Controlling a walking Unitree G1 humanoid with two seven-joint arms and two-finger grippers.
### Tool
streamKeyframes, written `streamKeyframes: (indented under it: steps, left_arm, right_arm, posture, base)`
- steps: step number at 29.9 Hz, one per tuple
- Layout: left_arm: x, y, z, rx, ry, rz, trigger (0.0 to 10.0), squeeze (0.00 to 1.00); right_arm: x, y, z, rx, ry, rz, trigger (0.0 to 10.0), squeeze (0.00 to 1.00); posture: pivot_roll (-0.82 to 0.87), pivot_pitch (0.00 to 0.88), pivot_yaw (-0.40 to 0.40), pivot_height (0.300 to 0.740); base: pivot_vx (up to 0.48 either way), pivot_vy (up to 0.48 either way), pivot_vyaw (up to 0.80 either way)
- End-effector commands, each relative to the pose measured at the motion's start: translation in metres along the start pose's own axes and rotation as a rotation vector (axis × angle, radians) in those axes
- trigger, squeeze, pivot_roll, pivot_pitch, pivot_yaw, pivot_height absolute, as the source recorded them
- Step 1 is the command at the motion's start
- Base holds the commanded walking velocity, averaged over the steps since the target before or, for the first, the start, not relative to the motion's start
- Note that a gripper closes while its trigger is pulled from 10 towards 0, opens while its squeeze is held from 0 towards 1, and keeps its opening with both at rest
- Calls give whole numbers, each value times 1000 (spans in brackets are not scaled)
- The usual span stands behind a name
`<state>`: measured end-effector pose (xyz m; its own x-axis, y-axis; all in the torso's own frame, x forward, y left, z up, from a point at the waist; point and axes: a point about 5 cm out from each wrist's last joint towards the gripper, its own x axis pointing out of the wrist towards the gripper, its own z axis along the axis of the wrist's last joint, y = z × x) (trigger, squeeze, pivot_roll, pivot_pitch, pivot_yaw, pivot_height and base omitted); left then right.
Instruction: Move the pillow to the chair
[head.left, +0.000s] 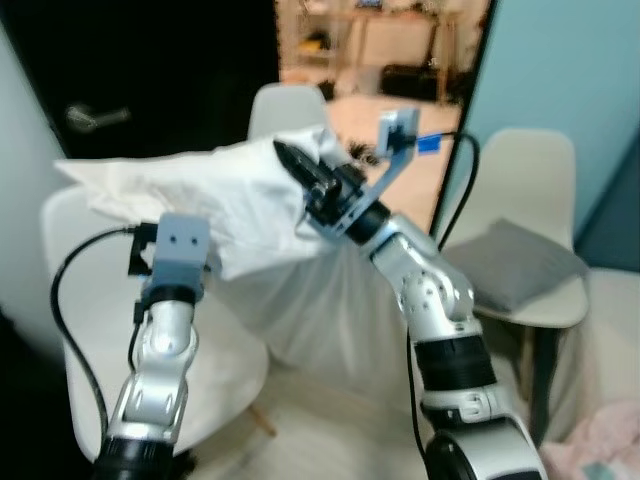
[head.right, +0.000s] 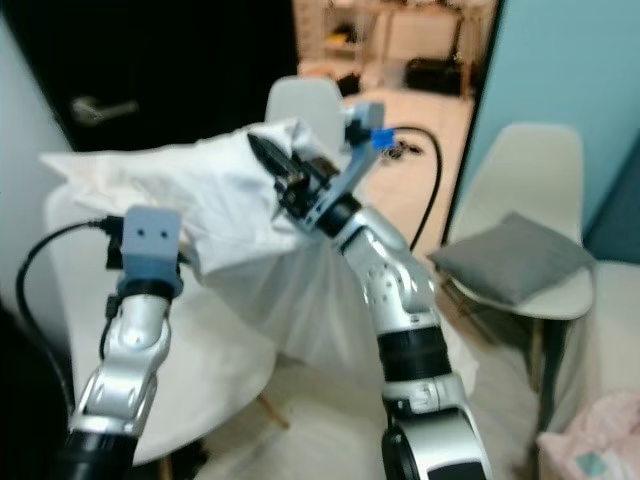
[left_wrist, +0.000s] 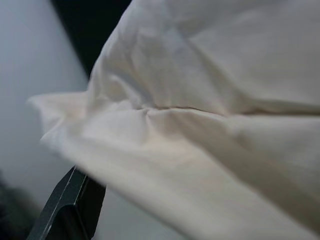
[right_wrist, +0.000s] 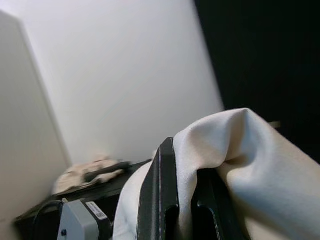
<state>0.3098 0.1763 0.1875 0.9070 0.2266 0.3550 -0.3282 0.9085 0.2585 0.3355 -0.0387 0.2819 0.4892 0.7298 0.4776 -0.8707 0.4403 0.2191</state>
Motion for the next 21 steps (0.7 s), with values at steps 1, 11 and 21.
streamKeyframes:
  steps: [1,11,21]
  left_arm:
    - [-1,-2,4,5,-18,-8,10000,0]
    - [0,-4,8,6,-30,-22,10000,0]
    - [0,-7,12,-23,-37,-48,10000,0]
  right_arm:
    - [10,12,14,-43,-58,88,0,0]
    - [8,11,12,-35,-58,82,0,0]
    - [9,15,8,-64,-37,92,10000,0]
  posture:
    - [-159,4,-17,740]
    - [-161,7,-13,740]
    - [-164,8,-8,740]
  base:
    - [0,0,781]
    - [0,0,785]
    - [161,0,469]
